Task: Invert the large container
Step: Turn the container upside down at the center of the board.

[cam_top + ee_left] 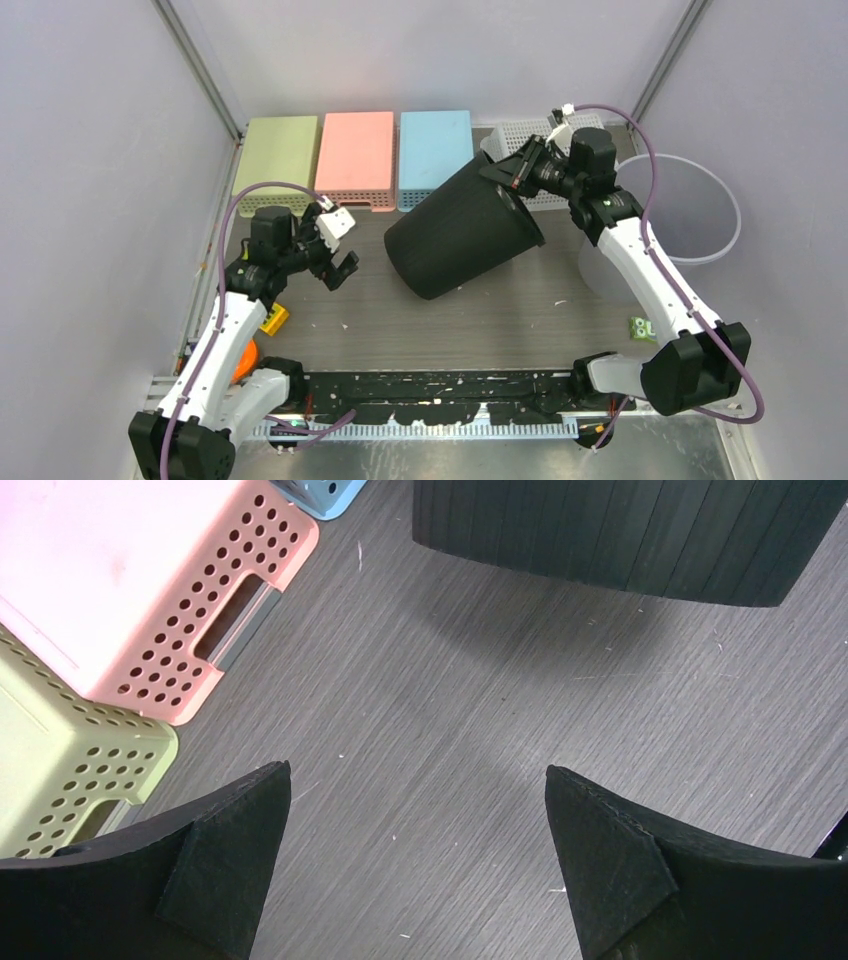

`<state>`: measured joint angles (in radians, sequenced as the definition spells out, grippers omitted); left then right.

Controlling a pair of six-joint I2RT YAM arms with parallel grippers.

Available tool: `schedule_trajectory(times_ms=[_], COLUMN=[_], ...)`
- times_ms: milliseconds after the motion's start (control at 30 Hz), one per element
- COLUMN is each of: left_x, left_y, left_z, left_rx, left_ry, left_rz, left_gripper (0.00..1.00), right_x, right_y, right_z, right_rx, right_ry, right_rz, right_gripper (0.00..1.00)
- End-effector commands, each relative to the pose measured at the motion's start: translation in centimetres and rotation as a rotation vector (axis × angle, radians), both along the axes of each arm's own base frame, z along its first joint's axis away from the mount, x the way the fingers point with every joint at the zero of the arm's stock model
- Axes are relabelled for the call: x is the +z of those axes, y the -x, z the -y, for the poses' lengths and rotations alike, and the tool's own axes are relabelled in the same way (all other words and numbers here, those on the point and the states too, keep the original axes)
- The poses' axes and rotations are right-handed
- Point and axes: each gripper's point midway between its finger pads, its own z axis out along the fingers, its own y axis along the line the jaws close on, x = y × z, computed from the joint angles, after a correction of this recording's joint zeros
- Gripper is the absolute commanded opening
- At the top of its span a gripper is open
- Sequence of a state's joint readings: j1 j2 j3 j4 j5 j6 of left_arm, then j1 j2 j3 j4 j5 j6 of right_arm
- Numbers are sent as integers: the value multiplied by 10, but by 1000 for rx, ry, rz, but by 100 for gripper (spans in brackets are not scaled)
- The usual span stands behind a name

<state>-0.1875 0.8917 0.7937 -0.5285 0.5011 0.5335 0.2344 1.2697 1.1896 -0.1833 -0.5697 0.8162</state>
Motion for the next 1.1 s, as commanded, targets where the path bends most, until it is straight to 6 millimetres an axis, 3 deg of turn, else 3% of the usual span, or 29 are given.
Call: schedule_trajectory(times_ms=[0, 167, 467, 733, 933, 1067], left_x=[8, 6, 3, 1, 1, 0], left_y=[2, 4, 5, 7, 8, 8], left_z=[3, 4, 5, 8, 8, 11], left_rx=[-37, -48, -59, -76, -83, -96], left_ry=[8, 9, 10, 15, 15, 21], left_rz=[28, 23, 21, 12, 11, 3], left_gripper=[100, 100, 100, 100, 100, 100], right_x=[48, 29, -15, -58, -75, -75], right_y=[8, 11, 44, 64, 64, 62], right_z=[-1, -6, -17, -20, -15, -8], right_rx=[-16, 5, 203, 318, 309, 265], right_ry=[-104, -78, 133, 233, 368, 474], right_rz=[117, 69, 82, 99, 169, 205], right_gripper=[1, 1, 25, 35, 42, 50])
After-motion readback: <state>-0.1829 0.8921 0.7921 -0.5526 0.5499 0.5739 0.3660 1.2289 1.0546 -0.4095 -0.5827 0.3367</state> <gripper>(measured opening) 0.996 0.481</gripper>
